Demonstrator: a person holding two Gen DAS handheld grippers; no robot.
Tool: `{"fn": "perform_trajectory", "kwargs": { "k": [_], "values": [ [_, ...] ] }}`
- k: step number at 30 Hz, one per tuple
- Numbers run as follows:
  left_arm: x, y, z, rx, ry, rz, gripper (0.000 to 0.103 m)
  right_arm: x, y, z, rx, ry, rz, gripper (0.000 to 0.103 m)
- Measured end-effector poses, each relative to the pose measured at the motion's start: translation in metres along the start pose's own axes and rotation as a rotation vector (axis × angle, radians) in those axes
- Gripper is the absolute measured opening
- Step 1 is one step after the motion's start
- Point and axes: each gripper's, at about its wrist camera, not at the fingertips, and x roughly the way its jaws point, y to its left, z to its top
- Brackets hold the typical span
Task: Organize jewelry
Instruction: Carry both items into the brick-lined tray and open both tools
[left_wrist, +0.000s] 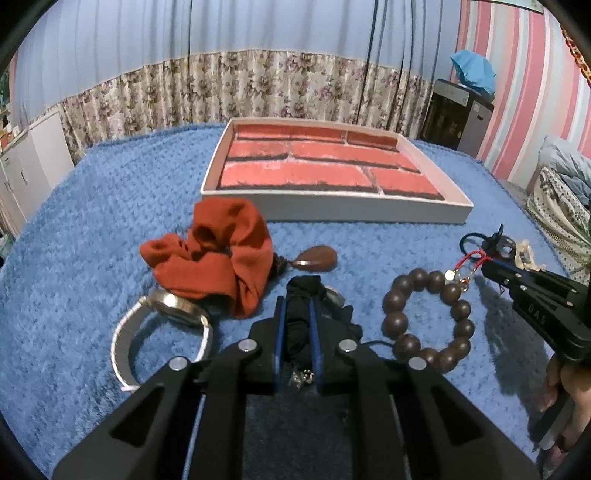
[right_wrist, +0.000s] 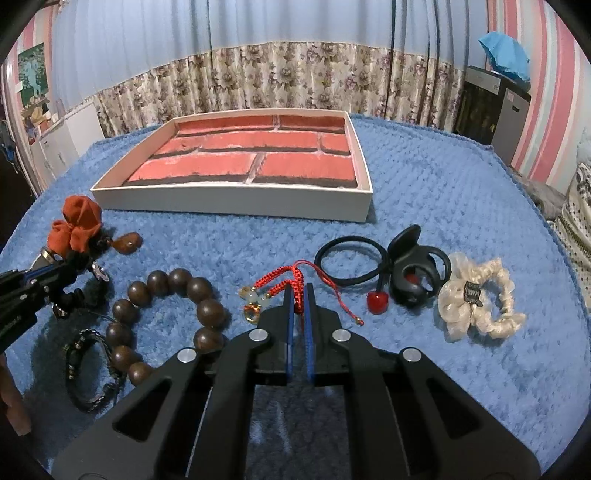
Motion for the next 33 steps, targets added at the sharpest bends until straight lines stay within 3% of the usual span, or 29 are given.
{"fn": "perform_trajectory", "kwargs": {
  "k": [9,18,27,33],
  "values": [
    [-0.014,0.004,0.034,0.004,-0.03,0.012,0.012,-0.012,0.006,0.025,-0.04,-0.034,0.002,0.006],
    [-0.011,0.006,0.091,0.016,-0.061,0.008,0.012,-0.015,0.01,0.078,-0.074,-0.086,-0.013,0.006],
    [0.049,0.02,0.161,0.007,-0.043,0.016,0.012,0.026,0.014,0.152,-0.071,-0.117,-0.01,0.006],
    [0.103,0.022,0.193,0.004,-0.05,0.051,0.012,0.091,0.005,0.19,-0.005,-0.103,0.004,0.006]
  ]
}}
